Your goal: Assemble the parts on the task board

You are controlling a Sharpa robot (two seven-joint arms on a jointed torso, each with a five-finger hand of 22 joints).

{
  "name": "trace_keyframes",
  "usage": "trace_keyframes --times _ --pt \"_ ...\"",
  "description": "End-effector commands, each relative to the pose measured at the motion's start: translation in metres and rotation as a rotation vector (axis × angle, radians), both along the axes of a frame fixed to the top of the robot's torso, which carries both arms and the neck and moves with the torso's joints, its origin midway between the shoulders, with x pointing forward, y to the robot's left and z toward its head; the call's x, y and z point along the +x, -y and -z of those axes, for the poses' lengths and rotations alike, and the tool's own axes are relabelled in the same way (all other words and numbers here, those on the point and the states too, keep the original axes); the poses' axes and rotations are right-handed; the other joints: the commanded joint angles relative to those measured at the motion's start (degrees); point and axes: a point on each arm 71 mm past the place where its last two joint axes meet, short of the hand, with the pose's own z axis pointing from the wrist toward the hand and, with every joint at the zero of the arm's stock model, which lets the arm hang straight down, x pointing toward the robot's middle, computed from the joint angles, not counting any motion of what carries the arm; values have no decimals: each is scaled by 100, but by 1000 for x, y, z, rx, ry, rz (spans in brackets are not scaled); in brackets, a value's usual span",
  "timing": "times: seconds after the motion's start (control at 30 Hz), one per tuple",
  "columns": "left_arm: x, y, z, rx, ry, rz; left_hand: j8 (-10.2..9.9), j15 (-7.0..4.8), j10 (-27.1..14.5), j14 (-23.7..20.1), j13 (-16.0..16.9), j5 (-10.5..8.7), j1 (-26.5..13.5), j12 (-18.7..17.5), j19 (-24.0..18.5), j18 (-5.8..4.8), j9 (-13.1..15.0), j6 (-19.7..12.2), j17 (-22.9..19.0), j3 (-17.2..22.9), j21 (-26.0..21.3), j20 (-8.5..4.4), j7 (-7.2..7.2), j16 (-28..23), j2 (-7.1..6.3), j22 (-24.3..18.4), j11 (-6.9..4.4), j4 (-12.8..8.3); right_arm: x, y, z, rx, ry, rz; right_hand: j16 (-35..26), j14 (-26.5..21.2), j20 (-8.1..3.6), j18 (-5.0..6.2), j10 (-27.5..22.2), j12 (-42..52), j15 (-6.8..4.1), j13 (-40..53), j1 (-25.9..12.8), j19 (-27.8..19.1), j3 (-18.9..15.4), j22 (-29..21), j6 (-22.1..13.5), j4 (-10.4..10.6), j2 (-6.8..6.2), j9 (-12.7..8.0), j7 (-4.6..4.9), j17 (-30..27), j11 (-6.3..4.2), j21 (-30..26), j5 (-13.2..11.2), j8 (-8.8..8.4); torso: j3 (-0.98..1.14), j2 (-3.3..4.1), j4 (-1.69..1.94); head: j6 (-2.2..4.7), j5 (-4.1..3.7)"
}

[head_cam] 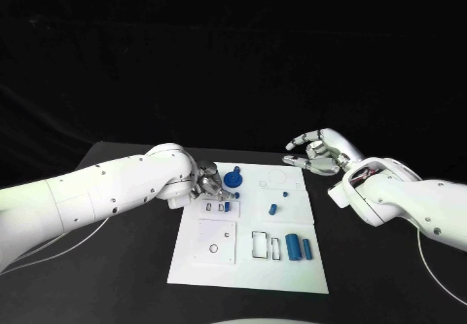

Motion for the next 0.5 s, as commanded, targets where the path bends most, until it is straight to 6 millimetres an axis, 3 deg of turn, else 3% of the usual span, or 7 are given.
trace_keyframes --times 0.03,0.5 --pt "-1 3 0 56 -14 32 39 -53 33 512 13 -30 -66 28 28 -61 16 -6 1225 -38 42 -1 -44 41 10 12 -5 4 0 -1 1 -7 -15 -9 -29 442 17 56 -17 -6 -14 409 48 375 21 1264 48 21 12 6 0 855 -27 -15 24 22 -4 6 0 -12 -7" --pt "-2 12 1 69 -33 62 96 -60 47 532 81 -41 -142 92 43 -72 119 -23 1290 -106 90 -3 -57 79 41 89 -16 2 1 -2 1 -26 -3 -17 -31 441 15 58 -20 -10 -15 405 33 371 15 1260 46 35 4 5 0 850 -27 -21 36 22 -11 19 -1 -26 -14"
